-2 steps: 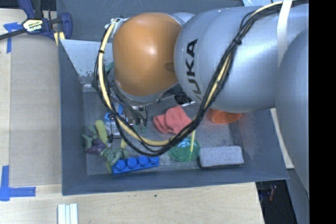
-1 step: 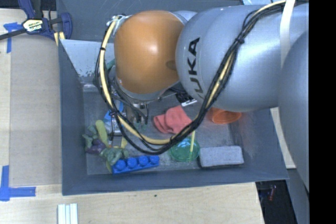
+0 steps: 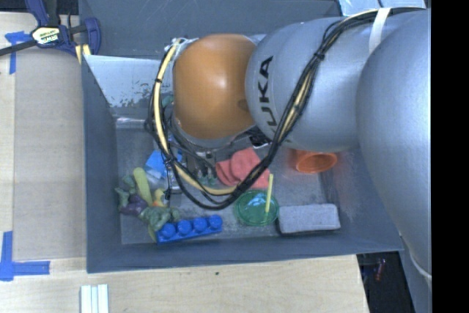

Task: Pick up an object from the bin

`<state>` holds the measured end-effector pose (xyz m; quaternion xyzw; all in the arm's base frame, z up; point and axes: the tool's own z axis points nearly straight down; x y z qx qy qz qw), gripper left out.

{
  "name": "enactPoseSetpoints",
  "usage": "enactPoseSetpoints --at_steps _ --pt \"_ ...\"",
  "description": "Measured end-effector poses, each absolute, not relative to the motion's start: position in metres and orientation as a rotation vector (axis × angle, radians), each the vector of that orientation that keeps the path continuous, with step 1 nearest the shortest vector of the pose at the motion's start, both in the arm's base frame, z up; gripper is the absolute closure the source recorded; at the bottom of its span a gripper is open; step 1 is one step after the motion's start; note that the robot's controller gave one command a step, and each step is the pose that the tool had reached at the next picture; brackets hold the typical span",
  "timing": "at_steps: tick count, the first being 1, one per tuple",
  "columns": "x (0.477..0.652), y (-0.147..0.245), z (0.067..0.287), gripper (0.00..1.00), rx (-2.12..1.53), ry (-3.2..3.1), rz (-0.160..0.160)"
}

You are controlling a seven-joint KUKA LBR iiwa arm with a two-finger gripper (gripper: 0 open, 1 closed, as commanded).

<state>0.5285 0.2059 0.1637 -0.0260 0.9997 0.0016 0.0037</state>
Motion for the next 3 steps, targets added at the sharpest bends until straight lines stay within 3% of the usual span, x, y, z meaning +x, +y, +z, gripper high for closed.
enactPoseSetpoints --at_steps 1,2,3 --pt "0.515 0.184 0.096 0.0 -0.131 3.126 0.009" --pt "0.544 0.177 0.089 0.0 -0.516 3.087 0.008" --pt "0.525 0.144 0.124 0.0 -0.696 3.054 0.005"
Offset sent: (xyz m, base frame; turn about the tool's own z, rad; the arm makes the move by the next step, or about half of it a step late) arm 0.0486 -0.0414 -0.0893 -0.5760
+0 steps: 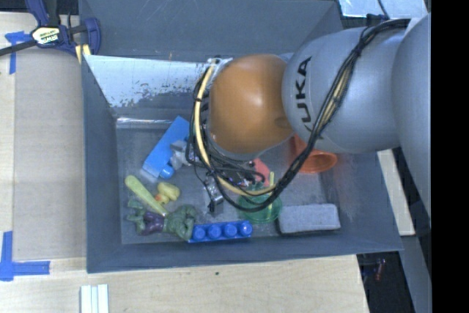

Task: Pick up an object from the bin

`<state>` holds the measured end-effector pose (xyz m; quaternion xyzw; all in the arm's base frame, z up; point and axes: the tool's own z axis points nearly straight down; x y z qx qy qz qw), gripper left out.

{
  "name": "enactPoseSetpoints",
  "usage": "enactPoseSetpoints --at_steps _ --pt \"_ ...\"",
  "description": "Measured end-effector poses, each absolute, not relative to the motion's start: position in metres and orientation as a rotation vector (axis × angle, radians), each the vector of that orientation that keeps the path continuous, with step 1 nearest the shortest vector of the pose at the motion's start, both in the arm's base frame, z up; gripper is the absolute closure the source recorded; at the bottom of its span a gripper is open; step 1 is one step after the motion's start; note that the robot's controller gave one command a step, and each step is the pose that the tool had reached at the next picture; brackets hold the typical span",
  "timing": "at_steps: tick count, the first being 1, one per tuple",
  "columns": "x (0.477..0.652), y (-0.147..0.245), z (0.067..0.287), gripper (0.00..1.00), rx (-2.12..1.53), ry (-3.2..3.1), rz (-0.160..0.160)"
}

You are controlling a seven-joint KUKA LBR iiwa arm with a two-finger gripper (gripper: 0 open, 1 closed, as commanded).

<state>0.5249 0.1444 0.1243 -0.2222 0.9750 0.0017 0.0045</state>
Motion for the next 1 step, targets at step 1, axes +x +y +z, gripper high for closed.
enactPoseSetpoints --at_steps 1 --pt "0.5085 0.1397 0.1123 0.0 -0.272 3.115 0.011"
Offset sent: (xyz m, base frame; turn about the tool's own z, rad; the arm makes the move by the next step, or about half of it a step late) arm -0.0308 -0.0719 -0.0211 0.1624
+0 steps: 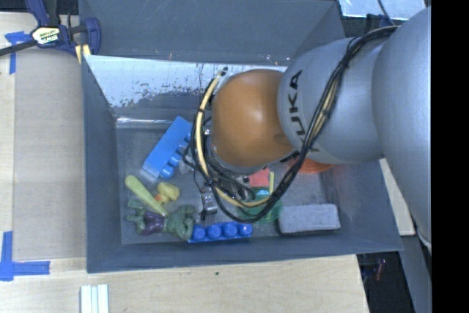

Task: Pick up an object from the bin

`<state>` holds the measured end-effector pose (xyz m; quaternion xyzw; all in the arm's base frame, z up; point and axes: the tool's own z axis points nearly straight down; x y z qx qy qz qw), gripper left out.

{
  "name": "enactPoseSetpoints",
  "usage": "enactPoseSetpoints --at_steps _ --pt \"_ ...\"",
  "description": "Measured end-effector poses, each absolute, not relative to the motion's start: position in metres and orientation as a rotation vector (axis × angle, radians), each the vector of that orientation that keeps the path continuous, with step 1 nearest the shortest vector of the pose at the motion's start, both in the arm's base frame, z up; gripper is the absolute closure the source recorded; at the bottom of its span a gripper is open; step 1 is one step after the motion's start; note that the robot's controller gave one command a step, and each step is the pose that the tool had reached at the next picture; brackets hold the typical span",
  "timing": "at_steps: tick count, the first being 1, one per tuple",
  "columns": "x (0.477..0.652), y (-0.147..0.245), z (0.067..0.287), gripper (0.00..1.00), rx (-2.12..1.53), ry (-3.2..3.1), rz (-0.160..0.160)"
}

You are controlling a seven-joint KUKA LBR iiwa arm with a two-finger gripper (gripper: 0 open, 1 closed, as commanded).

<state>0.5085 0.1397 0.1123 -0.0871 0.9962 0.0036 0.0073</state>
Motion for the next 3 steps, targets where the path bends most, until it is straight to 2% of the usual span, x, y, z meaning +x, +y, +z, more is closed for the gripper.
enactPoseSetpoints --at_steps 1,2,3 --pt "0.497 0.085 0.105 0.0 -0.433 3.093 0.008" --pt "0.568 0.062 0.096 0.0 -0.451 3.091 0.011" --pt "0.527 0.018 0.159 0.0 -0.454 3.103 0.009"
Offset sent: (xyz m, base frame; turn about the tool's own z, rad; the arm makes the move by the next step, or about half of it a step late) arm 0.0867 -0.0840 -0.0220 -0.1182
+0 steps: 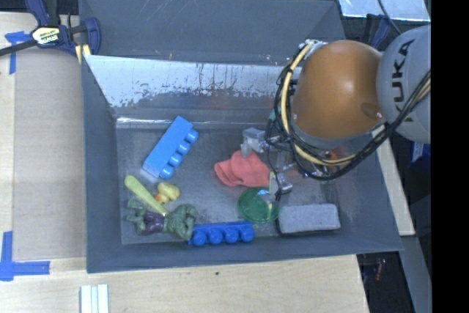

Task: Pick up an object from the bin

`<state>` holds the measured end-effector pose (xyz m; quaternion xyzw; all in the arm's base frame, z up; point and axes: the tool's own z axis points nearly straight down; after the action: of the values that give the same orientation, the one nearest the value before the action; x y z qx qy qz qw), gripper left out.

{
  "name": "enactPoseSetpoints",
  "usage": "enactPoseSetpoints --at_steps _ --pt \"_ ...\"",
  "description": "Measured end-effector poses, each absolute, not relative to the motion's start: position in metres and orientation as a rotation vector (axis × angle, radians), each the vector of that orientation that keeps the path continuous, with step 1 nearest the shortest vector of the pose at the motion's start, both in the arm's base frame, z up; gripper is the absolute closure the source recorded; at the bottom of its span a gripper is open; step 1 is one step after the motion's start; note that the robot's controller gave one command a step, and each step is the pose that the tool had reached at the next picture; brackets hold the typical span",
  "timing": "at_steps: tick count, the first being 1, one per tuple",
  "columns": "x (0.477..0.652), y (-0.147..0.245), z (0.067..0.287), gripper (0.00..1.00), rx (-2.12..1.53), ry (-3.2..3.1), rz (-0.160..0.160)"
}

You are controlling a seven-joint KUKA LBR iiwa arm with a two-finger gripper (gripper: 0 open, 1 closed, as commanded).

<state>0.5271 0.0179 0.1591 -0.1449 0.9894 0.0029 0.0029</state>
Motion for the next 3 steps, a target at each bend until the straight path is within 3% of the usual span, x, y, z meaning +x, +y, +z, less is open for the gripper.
enactPoseSetpoints --at_steps 1,2,3 --pt "0.547 0.002 0.165 0.0 -0.39 3.089 0.007" --pt "0.57 0.004 0.142 0.0 0.052 3.126 0.011" --pt "0.577 0.017 0.122 0.0 -0.056 3.127 0.01"
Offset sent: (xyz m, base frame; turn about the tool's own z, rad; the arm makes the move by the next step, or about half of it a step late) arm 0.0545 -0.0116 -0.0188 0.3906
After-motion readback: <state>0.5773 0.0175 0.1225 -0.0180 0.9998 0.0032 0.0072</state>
